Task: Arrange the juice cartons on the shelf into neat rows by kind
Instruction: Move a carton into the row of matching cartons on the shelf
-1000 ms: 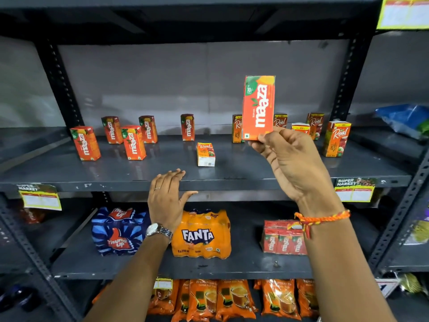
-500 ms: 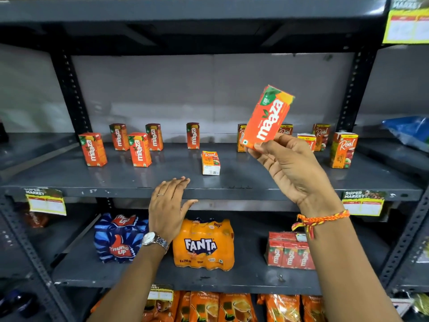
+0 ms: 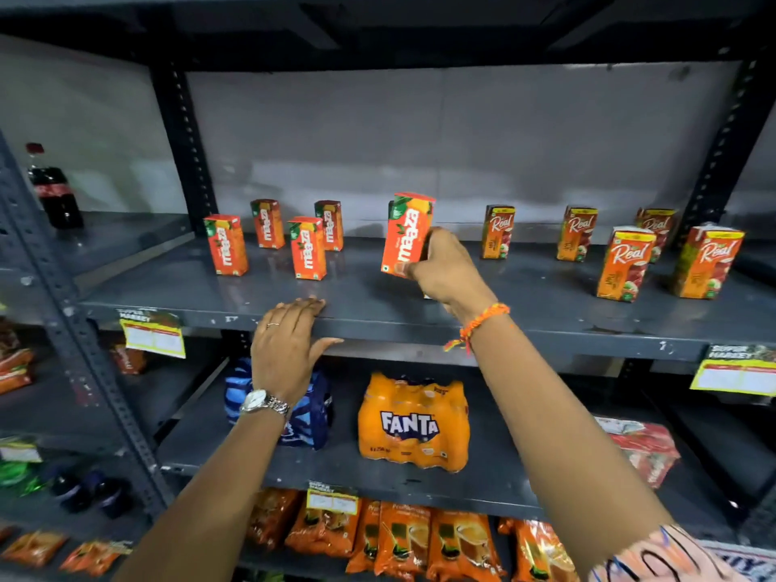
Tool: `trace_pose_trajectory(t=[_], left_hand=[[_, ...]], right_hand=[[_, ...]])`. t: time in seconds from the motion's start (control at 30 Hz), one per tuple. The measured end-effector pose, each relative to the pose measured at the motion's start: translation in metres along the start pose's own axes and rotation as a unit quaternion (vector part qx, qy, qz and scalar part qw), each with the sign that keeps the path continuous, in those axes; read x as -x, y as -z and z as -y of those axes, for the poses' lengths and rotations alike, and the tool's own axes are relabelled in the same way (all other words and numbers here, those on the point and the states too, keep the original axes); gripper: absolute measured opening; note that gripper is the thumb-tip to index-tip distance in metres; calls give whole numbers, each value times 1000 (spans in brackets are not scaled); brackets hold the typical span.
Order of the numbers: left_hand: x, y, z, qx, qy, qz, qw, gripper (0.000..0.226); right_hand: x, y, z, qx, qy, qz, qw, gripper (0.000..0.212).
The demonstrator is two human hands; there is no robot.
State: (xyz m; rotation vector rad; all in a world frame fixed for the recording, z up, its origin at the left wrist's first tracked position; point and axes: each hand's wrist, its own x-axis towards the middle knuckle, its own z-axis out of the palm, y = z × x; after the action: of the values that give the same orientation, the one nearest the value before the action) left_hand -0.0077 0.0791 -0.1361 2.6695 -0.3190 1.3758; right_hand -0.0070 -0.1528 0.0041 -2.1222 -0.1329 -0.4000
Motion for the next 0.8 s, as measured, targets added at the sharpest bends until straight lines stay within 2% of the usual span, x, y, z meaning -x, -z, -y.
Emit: trace_pose_trajectory(t=[0.1, 0.3, 0.43, 0.6, 0.8], left_hand=[[0, 0, -3, 21, 12, 2, 1000, 59], [1, 2, -3, 31, 16, 17, 999, 58], [3, 2, -8, 27, 17, 17, 999, 58], [3, 4, -9, 21, 16, 11, 1000, 58], [5, 7, -5, 11, 18, 21, 1000, 59]], right_hand=[[-13, -23, 6, 44, -2, -21, 999, 29], [-31, -52, 8, 153, -21, -31, 987, 39], [-33, -58, -1, 194, 4, -38, 980, 31], [-32, -61, -13, 211, 14, -52, 976, 27], [-33, -66, -22, 225, 0, -27, 974, 28]])
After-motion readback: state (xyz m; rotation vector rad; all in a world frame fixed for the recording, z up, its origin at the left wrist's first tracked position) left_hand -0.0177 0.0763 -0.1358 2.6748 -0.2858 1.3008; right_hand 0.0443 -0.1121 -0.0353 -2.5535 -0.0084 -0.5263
